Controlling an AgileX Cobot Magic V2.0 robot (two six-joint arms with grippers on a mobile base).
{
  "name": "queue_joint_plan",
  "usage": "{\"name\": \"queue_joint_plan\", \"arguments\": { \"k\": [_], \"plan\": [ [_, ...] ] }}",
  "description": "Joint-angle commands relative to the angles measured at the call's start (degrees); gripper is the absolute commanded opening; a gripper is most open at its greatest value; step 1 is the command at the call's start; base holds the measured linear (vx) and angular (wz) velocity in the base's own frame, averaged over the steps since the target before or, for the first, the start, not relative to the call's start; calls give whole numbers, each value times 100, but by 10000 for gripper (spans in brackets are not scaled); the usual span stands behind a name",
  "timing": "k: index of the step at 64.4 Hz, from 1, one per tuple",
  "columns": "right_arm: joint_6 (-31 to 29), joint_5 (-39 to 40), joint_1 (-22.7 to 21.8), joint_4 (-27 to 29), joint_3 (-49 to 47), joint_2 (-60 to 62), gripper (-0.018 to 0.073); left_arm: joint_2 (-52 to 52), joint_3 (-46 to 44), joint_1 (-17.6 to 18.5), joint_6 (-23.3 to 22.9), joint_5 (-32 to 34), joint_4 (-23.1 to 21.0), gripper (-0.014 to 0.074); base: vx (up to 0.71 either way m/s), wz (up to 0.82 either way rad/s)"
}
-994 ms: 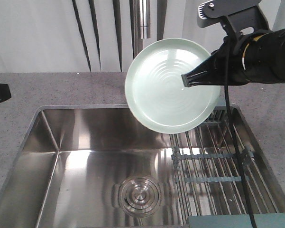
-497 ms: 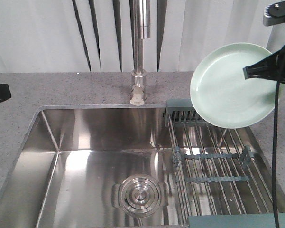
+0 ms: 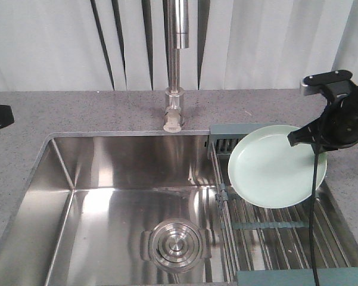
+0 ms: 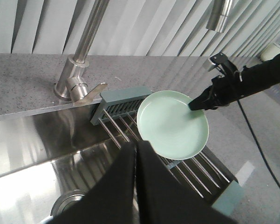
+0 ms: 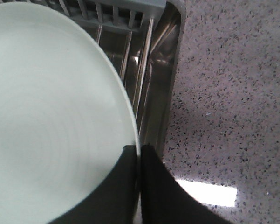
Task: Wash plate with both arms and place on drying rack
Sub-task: 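Lower the plate onto the drying rack and open the right gripper, then lift the right gripper up away from the plate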
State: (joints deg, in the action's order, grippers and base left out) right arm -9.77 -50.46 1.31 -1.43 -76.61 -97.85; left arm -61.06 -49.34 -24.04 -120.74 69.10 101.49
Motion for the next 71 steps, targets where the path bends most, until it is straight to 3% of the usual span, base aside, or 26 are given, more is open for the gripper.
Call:
{"name": "queue_joint_plan", "arguments": {
  "k": [1,21,40,46,62,71],
  "plan": [
    [-15,266,-27,-200,-153,7,-3,92,-133,-20,-39,-2,194,-6,0,0],
    [-107,333,-27,-206,-153,-235,51,92,-133,-20,-39,-8,194,-6,0,0],
    [-31,347,-27,-328,-153,-228,305,92,-133,-20,-39,-8,194,-6,0,0],
    [0,346,-32,-475,-164,-176,348,92,-133,-20,-39,-8,194,-6,0,0],
    [85,215,-32,-517,-424,594,346,92,-133,-20,-39,-33,183,-6,0,0],
    [13,108,-32,-423,-438,1363,262,92,-133,-20,-39,-33,171,-6,0,0]
  ]
}}
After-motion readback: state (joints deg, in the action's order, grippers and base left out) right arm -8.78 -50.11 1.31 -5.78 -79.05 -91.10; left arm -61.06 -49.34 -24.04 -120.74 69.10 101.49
